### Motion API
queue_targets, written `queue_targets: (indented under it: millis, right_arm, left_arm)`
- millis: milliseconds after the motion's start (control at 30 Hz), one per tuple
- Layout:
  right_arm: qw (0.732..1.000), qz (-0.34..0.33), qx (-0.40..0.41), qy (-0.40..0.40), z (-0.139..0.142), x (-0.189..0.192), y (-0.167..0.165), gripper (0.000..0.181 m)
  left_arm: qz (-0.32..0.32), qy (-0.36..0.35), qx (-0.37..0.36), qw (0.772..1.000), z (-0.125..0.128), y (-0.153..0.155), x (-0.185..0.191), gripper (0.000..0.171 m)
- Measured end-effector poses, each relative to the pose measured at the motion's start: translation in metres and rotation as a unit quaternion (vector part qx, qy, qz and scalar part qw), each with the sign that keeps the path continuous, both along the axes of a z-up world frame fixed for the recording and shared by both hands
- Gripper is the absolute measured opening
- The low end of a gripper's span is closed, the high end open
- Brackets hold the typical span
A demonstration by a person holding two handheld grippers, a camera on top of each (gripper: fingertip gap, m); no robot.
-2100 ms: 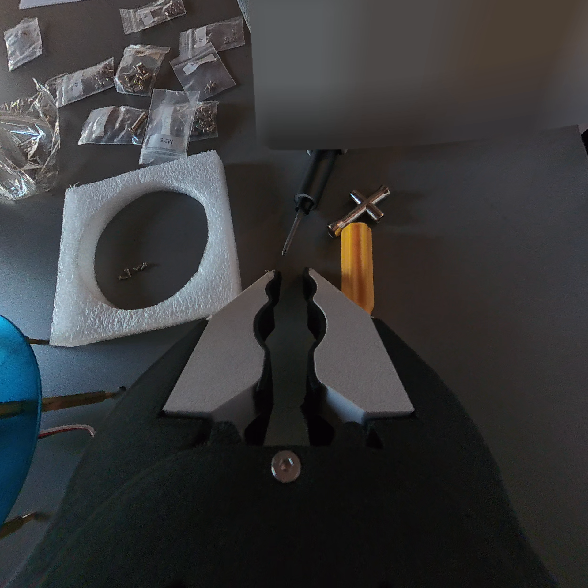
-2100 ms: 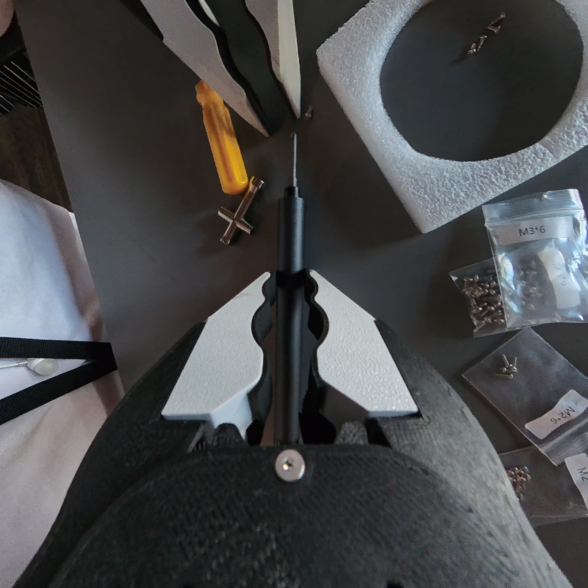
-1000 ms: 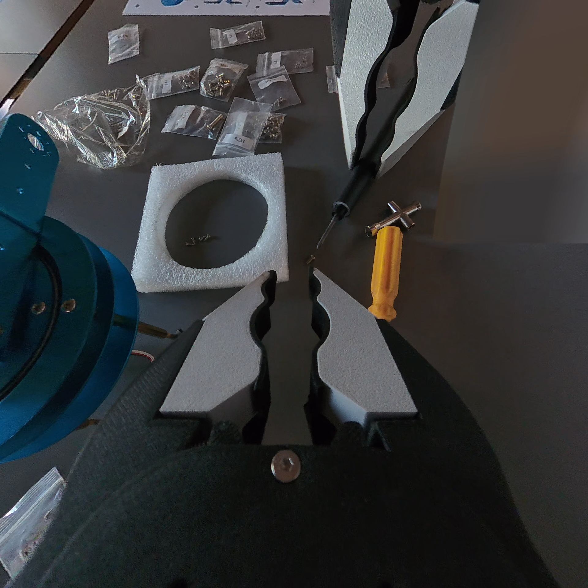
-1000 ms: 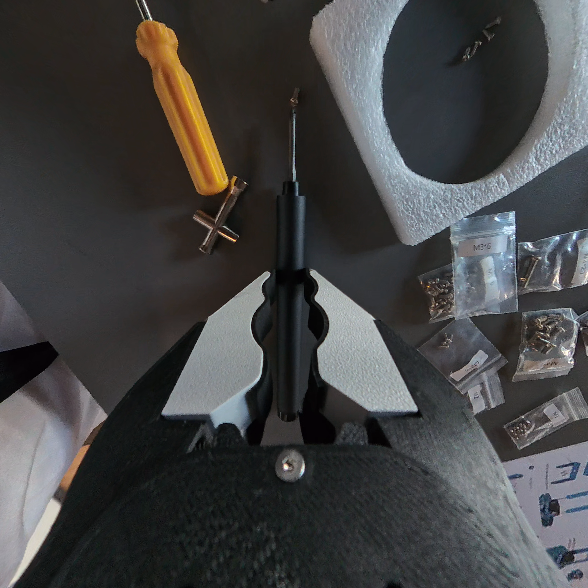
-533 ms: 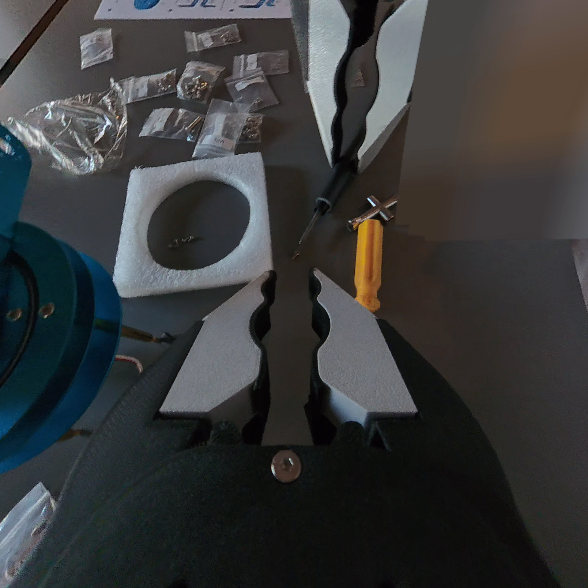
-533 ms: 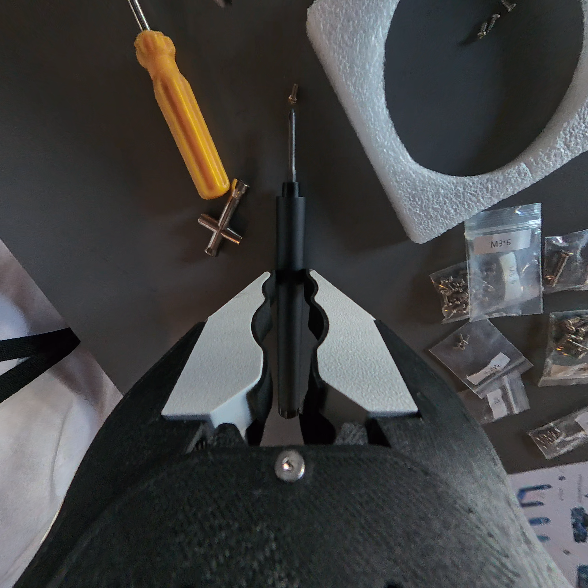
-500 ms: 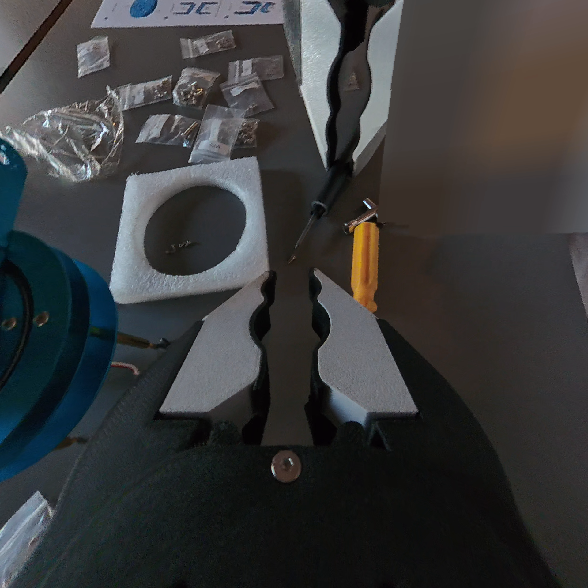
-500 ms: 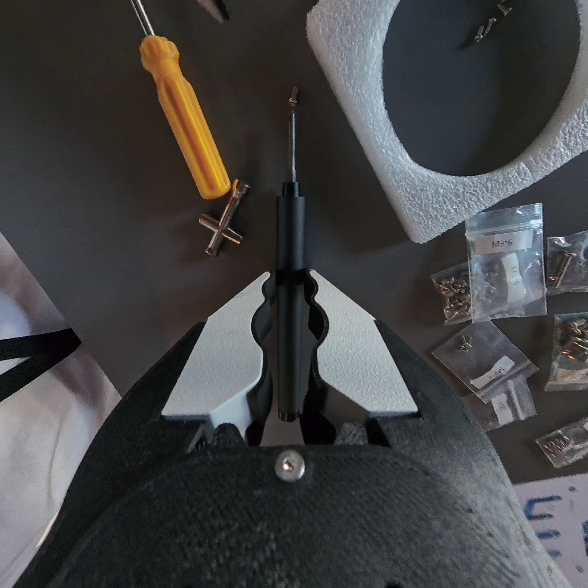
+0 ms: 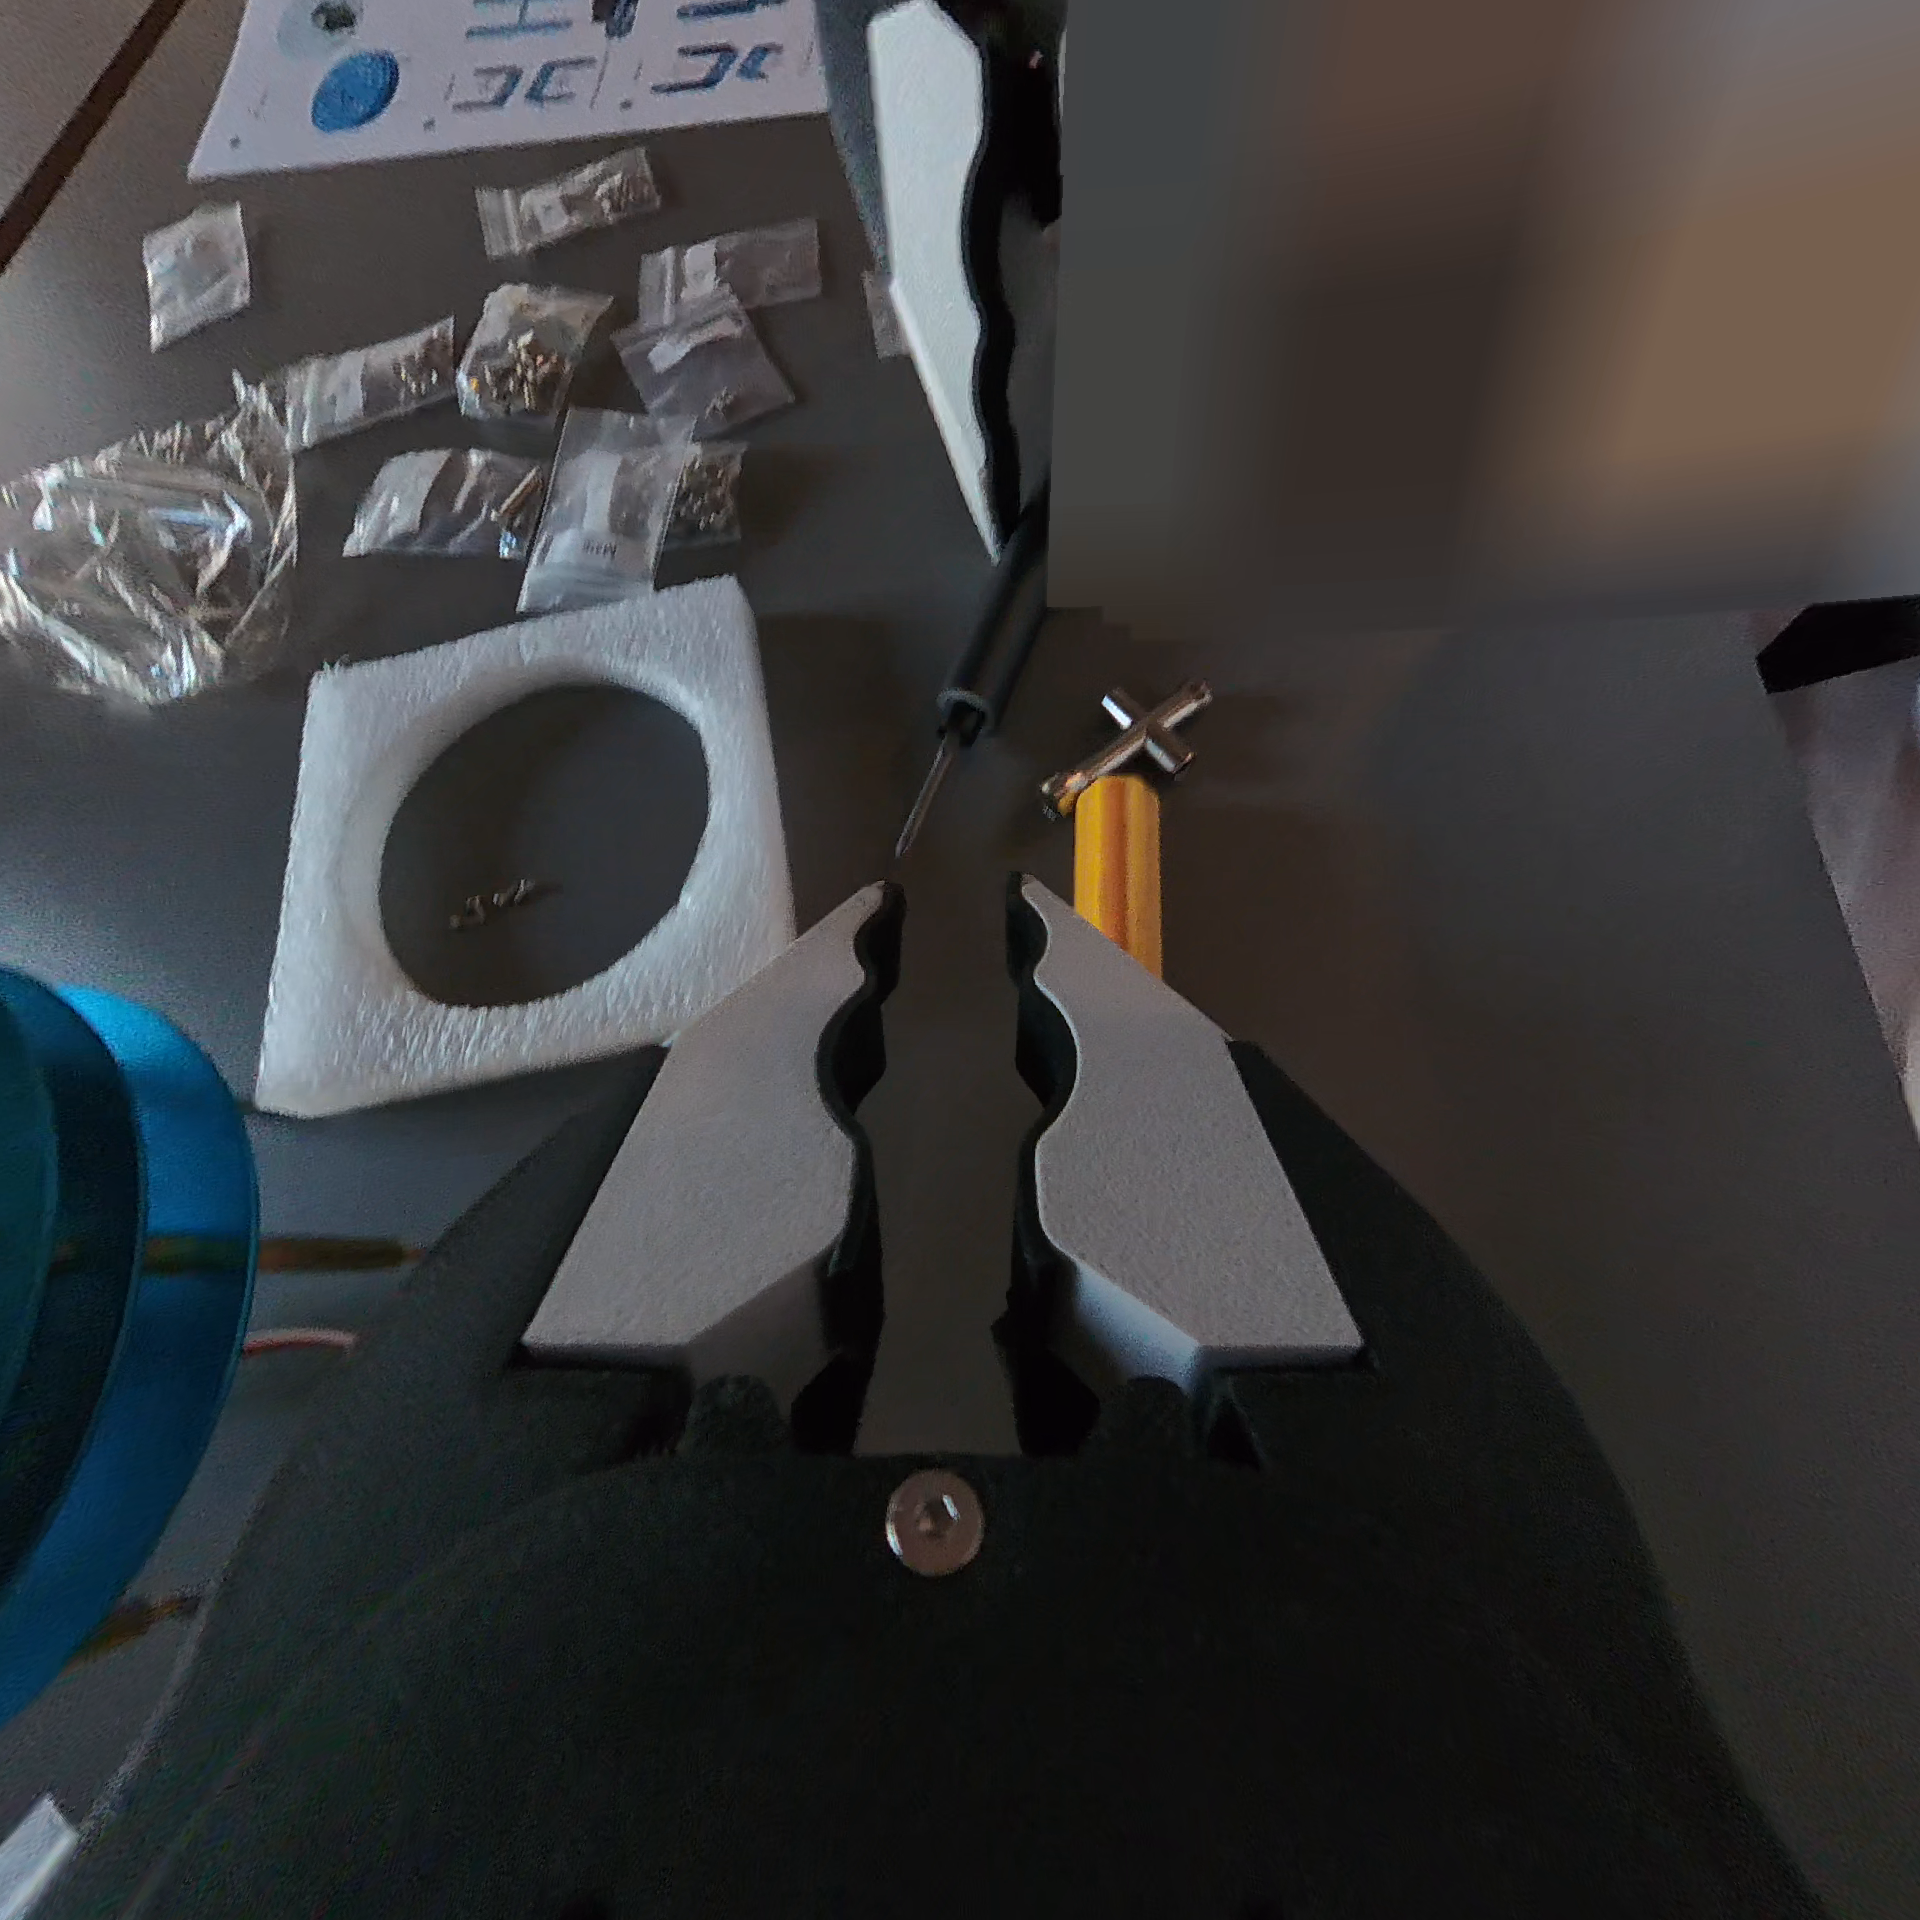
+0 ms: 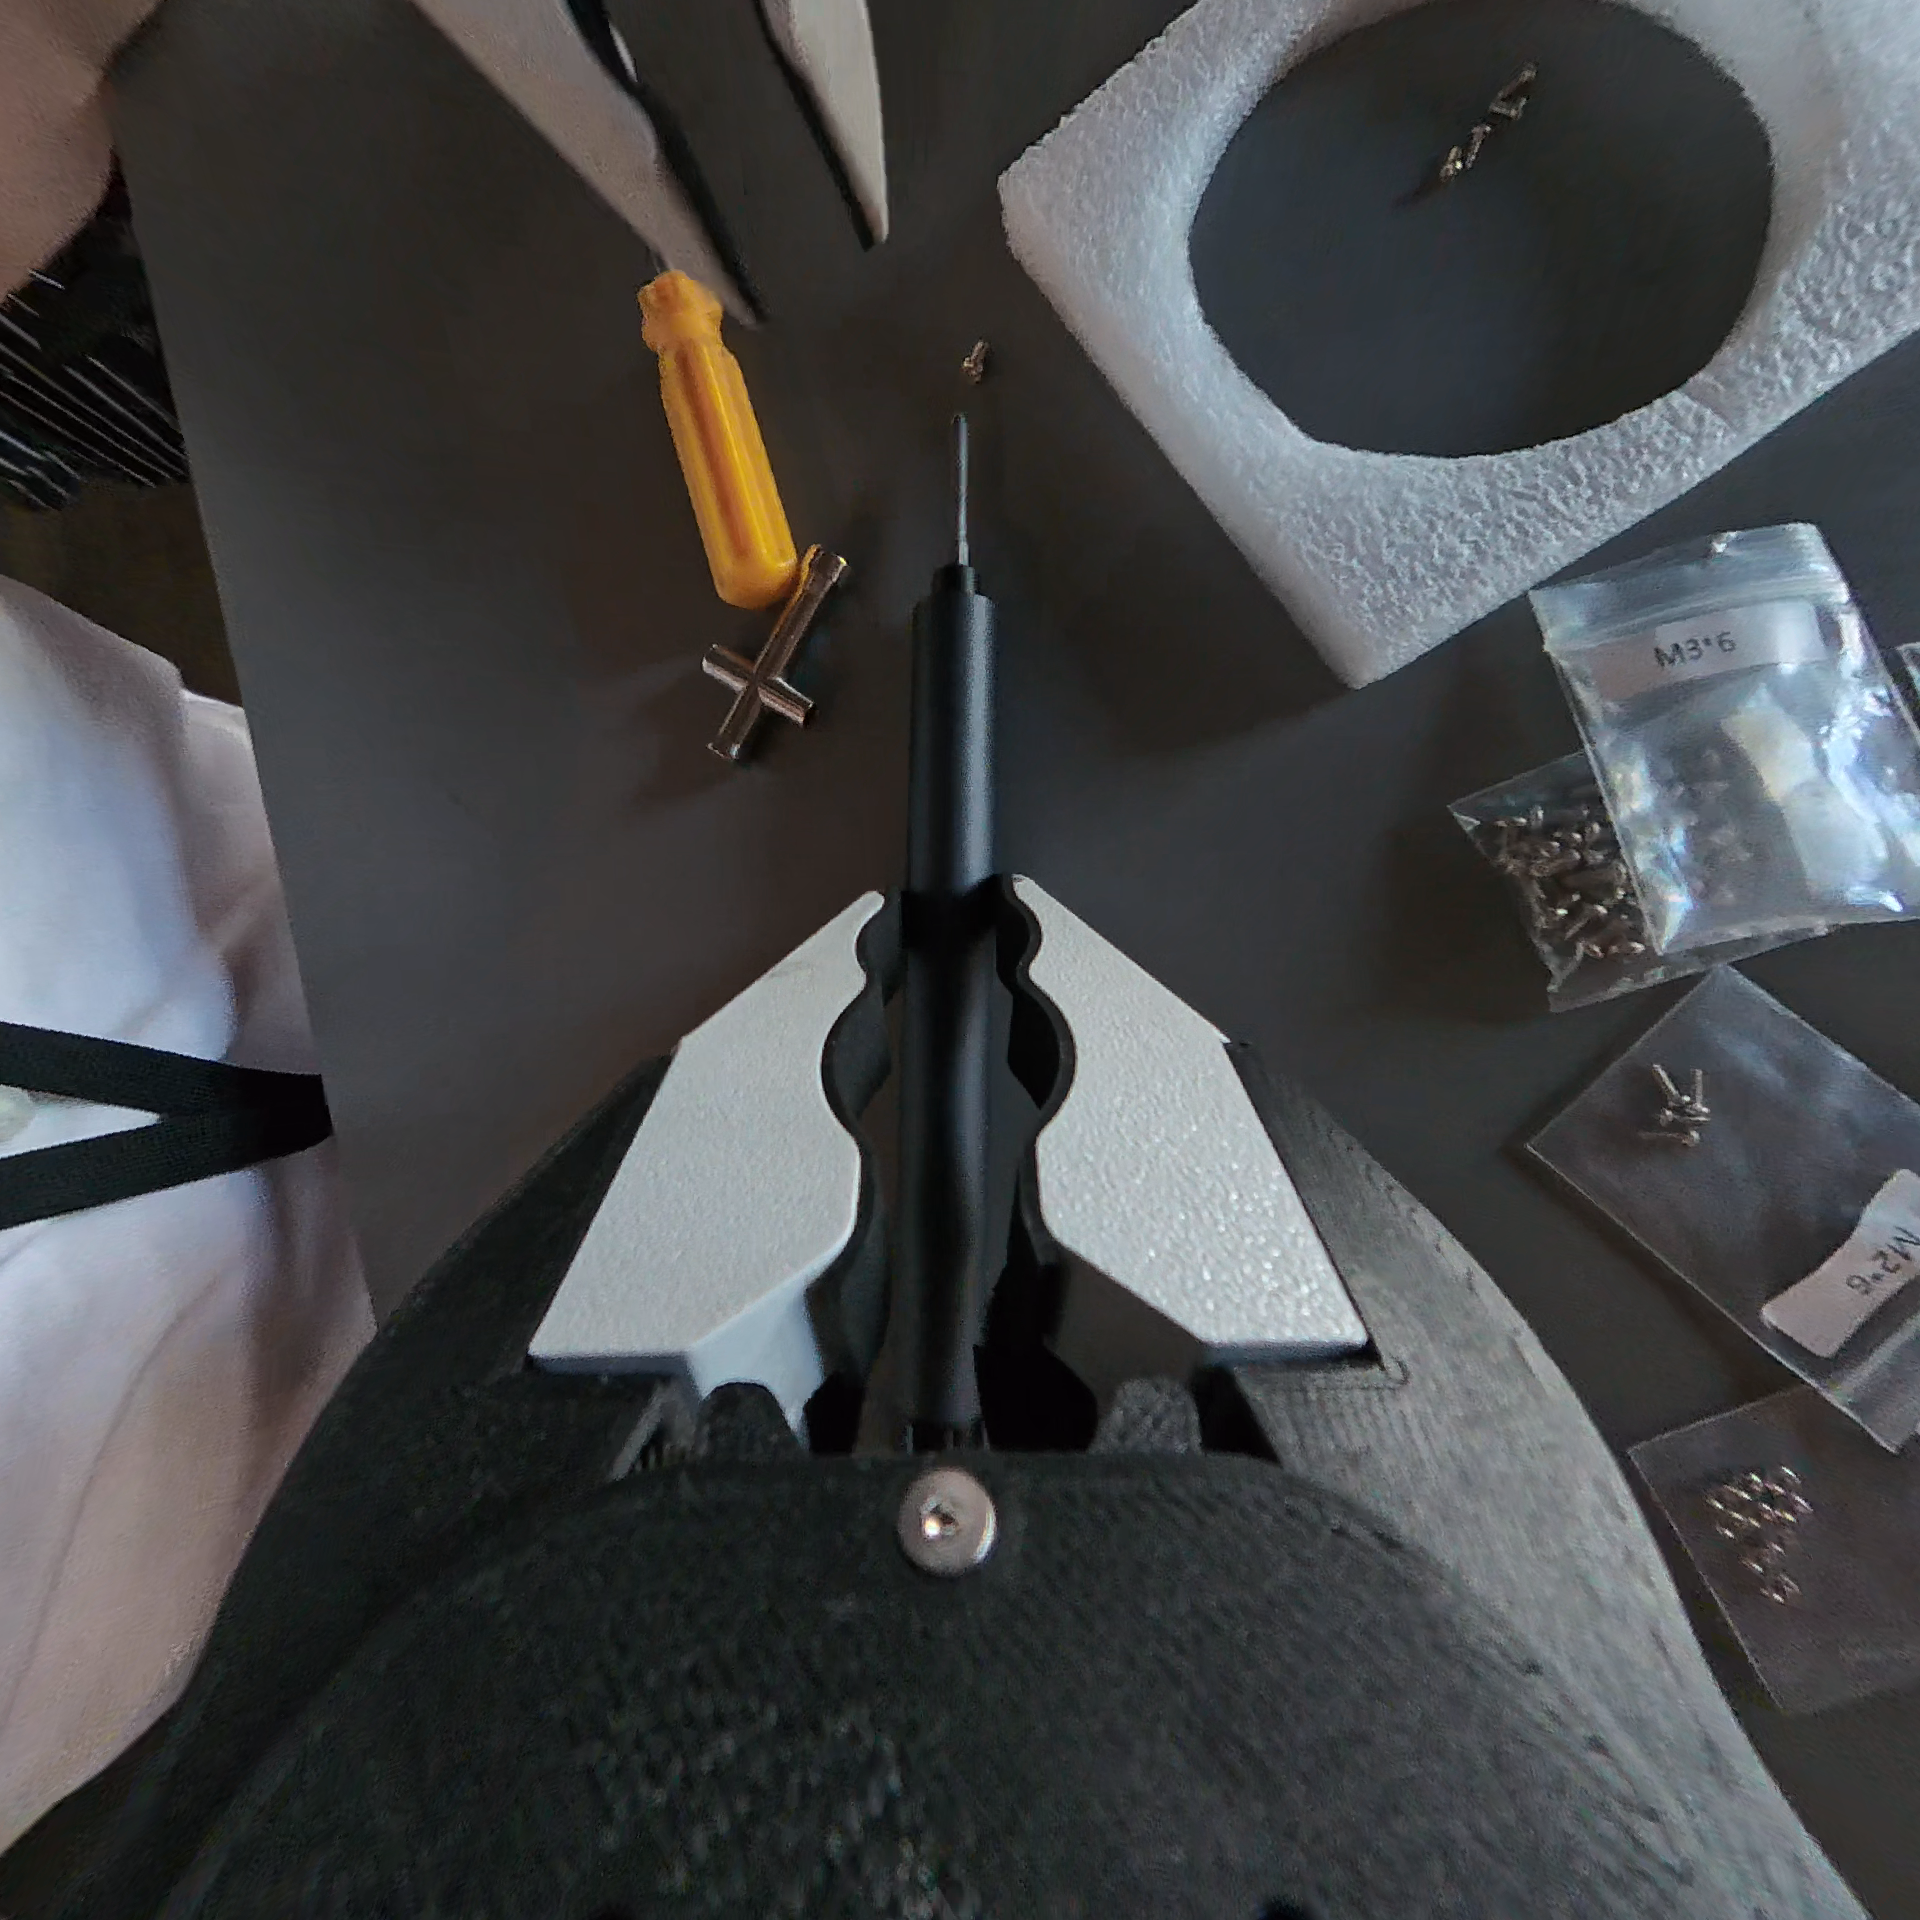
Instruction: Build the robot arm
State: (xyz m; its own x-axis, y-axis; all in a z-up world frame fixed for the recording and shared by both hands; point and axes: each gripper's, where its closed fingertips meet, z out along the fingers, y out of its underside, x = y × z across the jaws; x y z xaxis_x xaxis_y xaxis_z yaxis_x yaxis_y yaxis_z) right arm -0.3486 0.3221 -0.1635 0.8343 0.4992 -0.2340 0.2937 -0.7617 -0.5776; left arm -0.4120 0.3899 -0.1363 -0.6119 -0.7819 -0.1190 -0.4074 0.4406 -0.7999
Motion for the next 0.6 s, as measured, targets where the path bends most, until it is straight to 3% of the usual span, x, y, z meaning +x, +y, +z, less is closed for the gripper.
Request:
queue_targets:
  millis: [200, 433, 600]
  right_arm:
    - [1.0, 0.003, -0.004, 0.03, 0.001, -0.005, 0.004, 0.016]
    - [0.998, 0.003, 0.014, 0.056, 0.013, -0.011, 0.008, 0.016]
    - [0.996, 0.003, 0.02, 0.082, 0.019, -0.014, 0.007, 0.016]
  left_arm:
    - [-0.037, -0.009, 0.015, 0.999, 0.002, -0.039, 0.022, 0.032]
    - [-0.06, 0.034, 0.088, 0.994, -0.013, -0.049, 0.042, 0.029]
    - [-0.07, 0.038, 0.116, 0.99, -0.018, -0.048, 0.042, 0.016]
